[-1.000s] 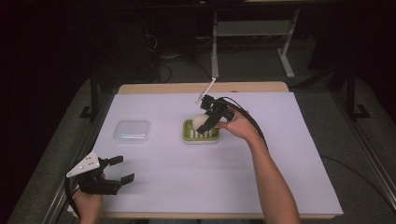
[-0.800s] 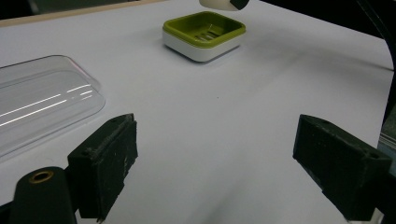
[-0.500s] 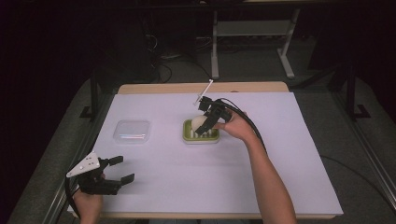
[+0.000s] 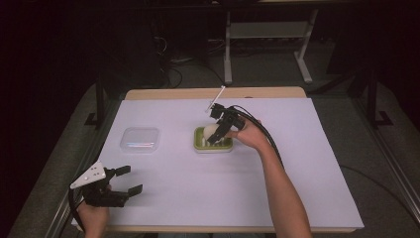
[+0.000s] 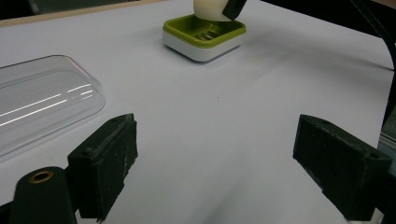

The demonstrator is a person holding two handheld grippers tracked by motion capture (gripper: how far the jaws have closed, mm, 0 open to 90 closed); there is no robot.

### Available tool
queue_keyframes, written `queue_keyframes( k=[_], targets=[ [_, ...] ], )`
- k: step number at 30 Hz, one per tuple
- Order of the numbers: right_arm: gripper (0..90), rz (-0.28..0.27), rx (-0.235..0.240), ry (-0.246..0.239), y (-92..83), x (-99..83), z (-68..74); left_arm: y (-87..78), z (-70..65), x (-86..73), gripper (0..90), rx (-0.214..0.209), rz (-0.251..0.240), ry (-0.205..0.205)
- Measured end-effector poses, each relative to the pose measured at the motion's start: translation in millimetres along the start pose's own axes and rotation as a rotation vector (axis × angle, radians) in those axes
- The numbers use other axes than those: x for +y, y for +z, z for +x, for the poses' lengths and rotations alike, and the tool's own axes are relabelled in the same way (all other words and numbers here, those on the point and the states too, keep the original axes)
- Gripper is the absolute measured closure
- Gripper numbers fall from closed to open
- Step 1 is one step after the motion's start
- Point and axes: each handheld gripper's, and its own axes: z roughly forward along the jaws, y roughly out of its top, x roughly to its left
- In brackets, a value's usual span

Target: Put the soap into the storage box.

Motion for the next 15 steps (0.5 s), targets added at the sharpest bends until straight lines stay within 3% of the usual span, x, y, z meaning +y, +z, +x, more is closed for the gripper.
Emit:
queue_keyframes(
  k=[15],
  targets=[
    [24.2, 0.009, -0.009, 0.010, 4.4, -0.4, -2.5, 0.0, 0.0, 0.0, 13.1, 0.000, 0.000, -0.001]
  ],
)
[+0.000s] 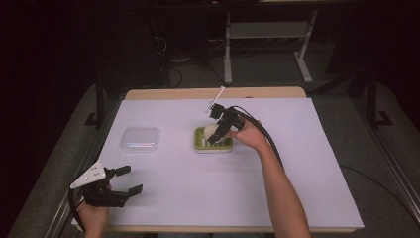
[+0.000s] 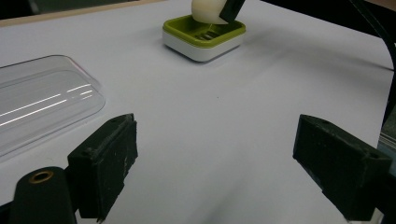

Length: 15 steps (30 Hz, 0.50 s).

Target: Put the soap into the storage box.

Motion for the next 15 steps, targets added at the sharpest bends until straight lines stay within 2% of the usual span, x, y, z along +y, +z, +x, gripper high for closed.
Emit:
queue_keyframes(
  k=[15],
  targets=[
    [24.2, 0.025, 0.008, 0.000, 6.3, 0.9, 0.4, 0.2, 0.1, -0.1, 13.1, -0.001, -0.001, -0.001]
  ],
)
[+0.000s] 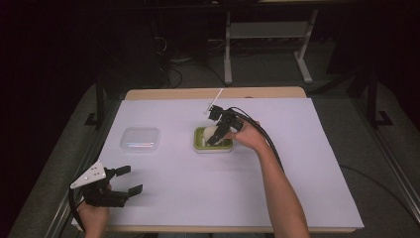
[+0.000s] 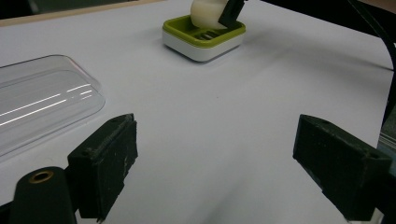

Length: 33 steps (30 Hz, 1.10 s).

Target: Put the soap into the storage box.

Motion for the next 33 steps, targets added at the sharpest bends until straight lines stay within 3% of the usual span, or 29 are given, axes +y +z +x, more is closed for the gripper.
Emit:
queue_keyframes(
  k=[33],
  targets=[
    [24.2, 0.022, 0.004, 0.007, 6.0, -0.8, -2.4, -0.3, -0.1, -0.1, 13.1, 0.000, -0.005, -0.004]
  ],
)
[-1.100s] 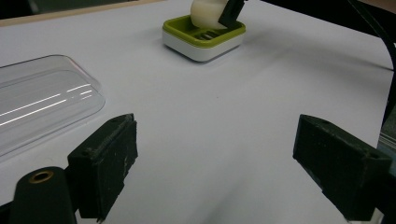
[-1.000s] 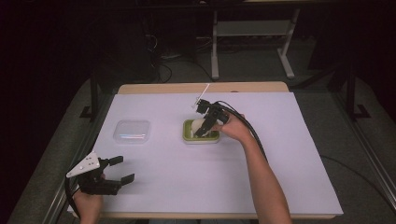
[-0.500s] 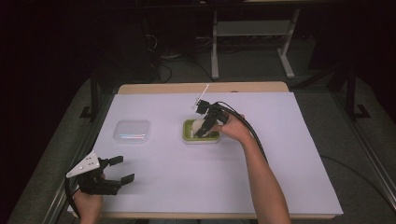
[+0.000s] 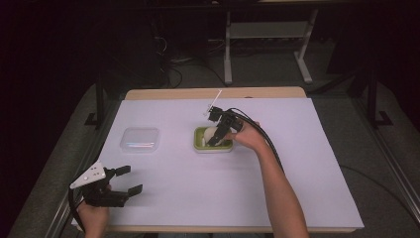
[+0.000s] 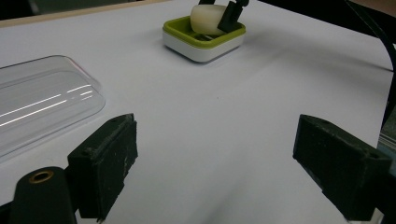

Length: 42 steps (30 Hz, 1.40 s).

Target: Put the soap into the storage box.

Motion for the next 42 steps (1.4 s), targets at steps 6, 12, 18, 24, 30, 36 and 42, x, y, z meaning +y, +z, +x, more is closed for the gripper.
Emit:
queue_keyframes(
  k=[6, 12, 18, 24, 30, 36, 42],
  targets=[
    [24.2, -0.003, 0.001, -0.003, 0.8, 0.8, 0.2, 0.4, -0.1, 0.2, 13.1, -0.001, 0.003, 0.006],
    [24.2, -0.001, -0.001, -0.007, 1.6, 1.1, 0.1, 0.5, -0.3, 0.1, 13.1, -0.001, -0.001, 0.000],
    [24.2, -0.002, 0.000, -0.006, 2.0, 1.3, 0.5, 0.5, -0.2, 0.1, 13.1, -0.002, 0.002, 0.004],
    [24.1, 0.002, 0.001, -0.004, 1.5, 1.1, 0.7, 0.5, -0.3, 0.2, 13.1, -0.002, 0.000, 0.002],
    [24.2, 0.000, 0.005, -0.002, 1.9, 1.5, 1.6, 0.5, -0.2, 0.0, 13.1, -0.001, -0.001, 0.000],
    [24.2, -0.003, -0.001, -0.009, 2.2, 2.2, 1.7, 0.5, -0.2, 0.3, 13.1, -0.002, 0.004, 0.006],
    [24.1, 0.000, -0.004, -0.005, 2.0, 1.9, 1.8, 0.5, -0.2, 0.3, 13.1, -0.002, 0.001, 0.003]
  ],
)
